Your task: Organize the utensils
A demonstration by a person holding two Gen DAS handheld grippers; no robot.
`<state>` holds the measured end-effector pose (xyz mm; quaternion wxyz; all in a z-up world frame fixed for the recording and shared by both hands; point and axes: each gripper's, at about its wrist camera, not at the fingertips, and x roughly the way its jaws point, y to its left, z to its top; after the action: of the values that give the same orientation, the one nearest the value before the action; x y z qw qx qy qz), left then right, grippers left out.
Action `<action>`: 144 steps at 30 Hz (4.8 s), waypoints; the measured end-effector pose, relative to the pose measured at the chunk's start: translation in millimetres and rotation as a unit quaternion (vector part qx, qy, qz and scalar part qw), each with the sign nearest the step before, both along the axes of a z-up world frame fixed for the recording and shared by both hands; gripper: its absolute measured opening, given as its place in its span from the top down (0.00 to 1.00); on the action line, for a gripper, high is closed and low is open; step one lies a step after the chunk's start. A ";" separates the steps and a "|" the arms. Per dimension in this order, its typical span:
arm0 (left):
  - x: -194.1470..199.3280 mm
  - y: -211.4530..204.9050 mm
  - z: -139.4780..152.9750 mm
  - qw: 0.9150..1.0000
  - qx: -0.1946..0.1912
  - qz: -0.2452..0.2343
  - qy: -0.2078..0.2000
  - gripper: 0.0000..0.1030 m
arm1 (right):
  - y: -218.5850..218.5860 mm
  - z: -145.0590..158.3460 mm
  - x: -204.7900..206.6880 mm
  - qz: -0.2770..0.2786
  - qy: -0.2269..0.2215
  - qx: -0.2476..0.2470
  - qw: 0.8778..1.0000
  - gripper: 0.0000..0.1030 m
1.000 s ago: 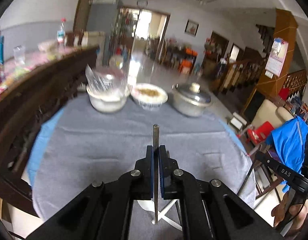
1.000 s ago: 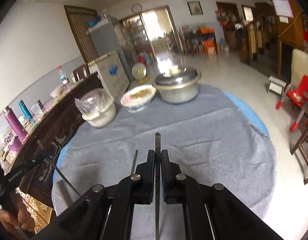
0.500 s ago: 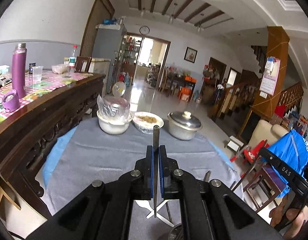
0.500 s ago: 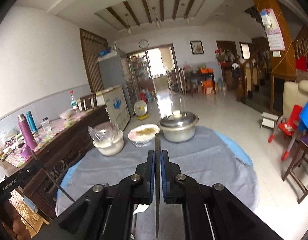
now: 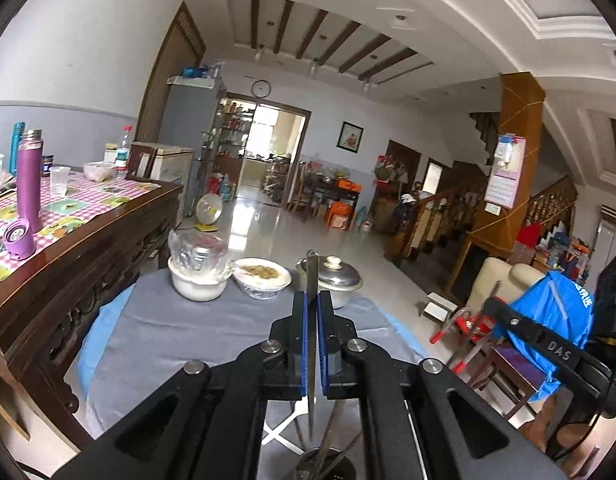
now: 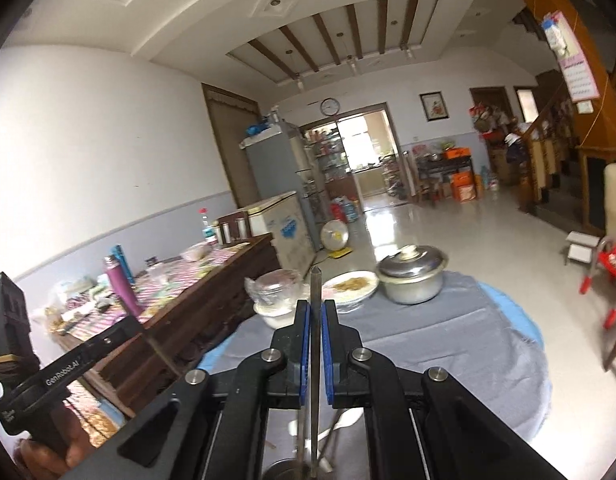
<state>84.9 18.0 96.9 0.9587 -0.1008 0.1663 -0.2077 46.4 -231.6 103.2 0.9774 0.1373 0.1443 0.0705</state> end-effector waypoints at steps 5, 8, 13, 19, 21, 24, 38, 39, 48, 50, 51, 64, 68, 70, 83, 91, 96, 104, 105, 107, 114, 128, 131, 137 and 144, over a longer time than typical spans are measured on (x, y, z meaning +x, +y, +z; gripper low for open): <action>-7.0 -7.5 -0.8 1.000 0.005 -0.017 0.001 0.95 | 11.2 -7.0 4.9 0.017 0.012 -0.003 1.000 0.93; -6.1 -10.9 -7.6 1.000 0.014 -0.019 0.011 0.95 | 17.2 -17.7 11.9 0.025 0.029 -0.009 0.999 0.93; 0.2 -12.6 -24.0 0.999 0.025 -0.015 0.041 0.95 | 19.0 -36.2 20.5 0.032 0.059 -0.016 0.998 0.94; 7.1 -16.2 -42.2 0.996 0.036 -0.018 0.073 0.95 | 19.4 -51.5 30.1 0.039 0.087 -0.021 0.995 0.94; 7.9 -16.8 -45.8 0.996 0.039 -0.019 0.080 0.95 | 18.8 -54.5 31.9 0.042 0.093 -0.019 0.995 0.93; 7.8 -16.9 -49.3 0.995 0.041 -0.023 0.086 0.95 | 19.0 -56.9 32.7 0.043 0.099 -0.015 0.994 0.93; 4.5 -14.5 -50.8 0.995 0.041 -0.029 0.089 0.95 | 11.7 -59.2 37.2 0.053 0.116 0.022 0.992 0.91; 2.7 -12.4 -49.6 0.995 0.039 -0.029 0.082 0.95 | 7.5 -58.0 36.2 0.053 0.111 0.035 0.992 0.90; -3.1 17.1 -36.5 0.999 0.002 -0.002 0.039 0.78 | -28.1 -51.8 22.8 -0.001 0.064 0.096 0.993 0.51; 1.5 26.0 -37.8 0.999 -0.005 0.012 0.046 0.78 | -37.0 -56.0 26.6 -0.013 0.076 0.108 0.991 0.51; 3.6 30.6 -39.0 0.999 -0.009 0.019 0.049 0.78 | -40.2 -58.3 28.7 -0.018 0.082 0.110 0.990 0.51; 62.8 85.5 -104.4 0.977 -0.066 0.072 0.189 0.67 | -78.9 -135.2 75.5 -0.027 0.206 0.189 0.960 0.51; 90.1 86.4 -156.1 0.954 -0.090 0.049 0.282 0.67 | -84.7 -180.6 104.4 0.009 0.269 0.231 0.935 0.51; 100.3 82.9 -181.5 0.941 -0.102 0.040 0.320 0.67 | -84.5 -204.2 119.2 0.028 0.291 0.252 0.922 0.53; 169.9 25.5 -250.5 0.903 -0.099 -0.042 0.417 0.67 | -46.4 -290.1 227.0 0.067 0.392 0.262 0.879 0.68; 194.3 -5.3 -272.1 0.881 -0.096 -0.068 0.459 0.64 | -33.3 -311.0 255.8 0.055 0.418 0.236 0.875 0.91; 201.8 -20.3 -282.0 0.878 -0.090 -0.068 0.465 0.67 | -31.9 -306.1 252.6 0.049 0.396 0.211 0.892 0.96; 207.1 -34.1 -290.2 0.886 -0.081 -0.066 0.451 0.92 | -59.7 -287.2 229.0 0.005 0.343 0.198 0.918 0.96; 207.8 -35.6 -289.3 0.889 -0.074 -0.065 0.448 0.92 | -64.0 -285.3 225.6 -0.001 0.339 0.196 0.920 0.96; 209.2 -37.5 -284.5 0.894 -0.061 -0.069 0.439 0.92 | -73.0 -282.2 219.4 -0.010 0.334 0.191 0.923 0.96; 217.6 -52.5 -284.8 0.892 -0.041 -0.093 0.441 0.59 | -97.5 -288.4 206.0 -0.032 0.334 0.204 0.920 0.96; 225.6 -49.0 -285.7 0.921 0.020 -0.060 0.384 1.00 | -96.6 -280.3 194.9 -0.033 0.317 0.194 0.928 0.96; 219.9 -39.2 -276.7 0.925 0.002 -0.074 0.372 1.00 | -97.3 -275.2 190.0 -0.041 0.308 0.184 0.933 0.96; 207.5 -54.4 -274.3 0.920 0.044 -0.114 0.372 0.94 | -97.9 -272.8 182.8 -0.055 0.299 0.172 0.937 0.96; 189.4 -61.7 -276.9 0.926 0.082 -0.134 0.343 0.70 | -105.7 -272.8 174.5 -0.071 0.295 0.162 0.939 0.96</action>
<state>274.3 -43.7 -180.0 0.8110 -0.0637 0.5137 -0.2728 220.9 -337.2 -169.6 0.8579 0.3183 0.4027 -0.0205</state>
